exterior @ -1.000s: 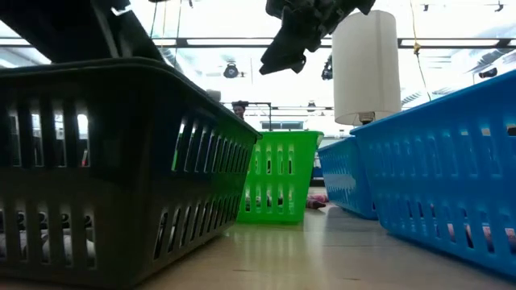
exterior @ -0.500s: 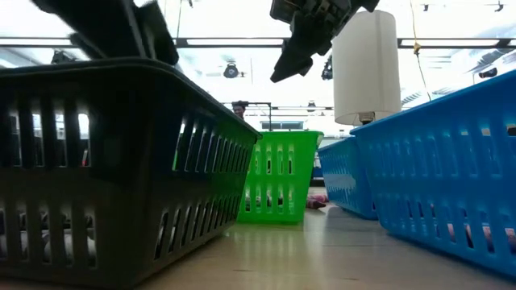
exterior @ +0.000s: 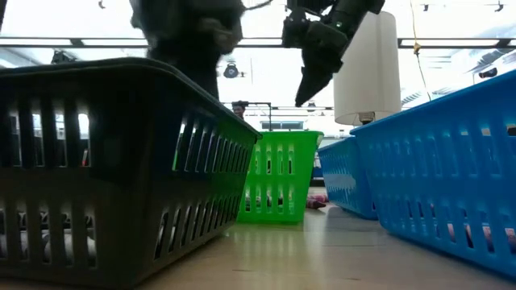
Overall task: Sort crayons
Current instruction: Put the black crayon into the green bin
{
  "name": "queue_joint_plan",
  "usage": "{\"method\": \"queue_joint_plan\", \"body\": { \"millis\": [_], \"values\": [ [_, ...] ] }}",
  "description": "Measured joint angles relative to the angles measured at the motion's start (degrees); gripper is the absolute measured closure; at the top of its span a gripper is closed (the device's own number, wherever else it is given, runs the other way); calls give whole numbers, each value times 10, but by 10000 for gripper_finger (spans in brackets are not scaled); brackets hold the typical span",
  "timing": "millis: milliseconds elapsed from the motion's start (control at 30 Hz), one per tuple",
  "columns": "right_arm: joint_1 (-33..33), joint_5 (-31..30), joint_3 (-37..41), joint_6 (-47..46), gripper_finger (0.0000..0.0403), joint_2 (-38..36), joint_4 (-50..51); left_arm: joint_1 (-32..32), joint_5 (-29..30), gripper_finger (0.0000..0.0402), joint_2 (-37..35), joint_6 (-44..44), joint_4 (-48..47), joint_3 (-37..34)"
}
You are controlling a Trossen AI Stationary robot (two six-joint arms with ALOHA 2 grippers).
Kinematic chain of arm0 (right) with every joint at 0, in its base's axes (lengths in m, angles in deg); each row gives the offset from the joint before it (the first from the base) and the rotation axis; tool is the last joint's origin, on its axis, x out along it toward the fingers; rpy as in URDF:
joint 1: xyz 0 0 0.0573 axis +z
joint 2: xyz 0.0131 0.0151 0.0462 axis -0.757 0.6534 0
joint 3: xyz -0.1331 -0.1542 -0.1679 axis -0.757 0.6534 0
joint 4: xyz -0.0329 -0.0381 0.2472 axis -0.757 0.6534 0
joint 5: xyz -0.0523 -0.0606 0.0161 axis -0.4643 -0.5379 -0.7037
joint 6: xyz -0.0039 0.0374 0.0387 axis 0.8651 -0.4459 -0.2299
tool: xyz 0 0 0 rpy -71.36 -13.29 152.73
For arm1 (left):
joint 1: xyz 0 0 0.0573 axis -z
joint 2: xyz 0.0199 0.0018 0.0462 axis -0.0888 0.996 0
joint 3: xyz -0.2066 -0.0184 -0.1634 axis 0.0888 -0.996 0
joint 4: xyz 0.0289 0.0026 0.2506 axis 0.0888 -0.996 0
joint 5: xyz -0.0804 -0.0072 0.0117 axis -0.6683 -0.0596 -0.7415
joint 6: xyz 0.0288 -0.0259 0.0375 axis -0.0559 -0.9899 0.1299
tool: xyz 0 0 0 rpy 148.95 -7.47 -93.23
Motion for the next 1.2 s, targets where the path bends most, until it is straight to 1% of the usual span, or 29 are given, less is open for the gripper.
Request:
{"method": "queue_joint_plan", "body": {
  "millis": [167,300,400,567,667,767,867,1033,1200],
  "values": [
    [-20,-37,0,-18,235,-28,58,-60,-48,287,1,-36,3,0],
    [-42,-65,0,-28,235,-64,86,-90,-52,287,2,-64,-1,0],
    [-56,-74,0,-26,235,-89,88,-103,-53,287,11,-118,-11,0],
    [-69,-71,0,-19,235,-116,72,-112,-67,287,51,-214,-22,0],
    [-68,-67,0,-18,235,-119,69,-115,-67,287,66,-249,-21,0],
    [-68,-51,0,-13,235,-119,68,-115,-68,286,75,-268,-28,0],
    [-67,-41,0,-11,235,-117,68,-115,-69,275,78,-278,-35,0],
    [-67,-39,0,-8,235,-117,60,-115,-59,249,89,-283,-33,-1],
    [-67,-37,0,-7,235,-117,59,-111,-61,244,109,-288,-22,0]
  ]
}}
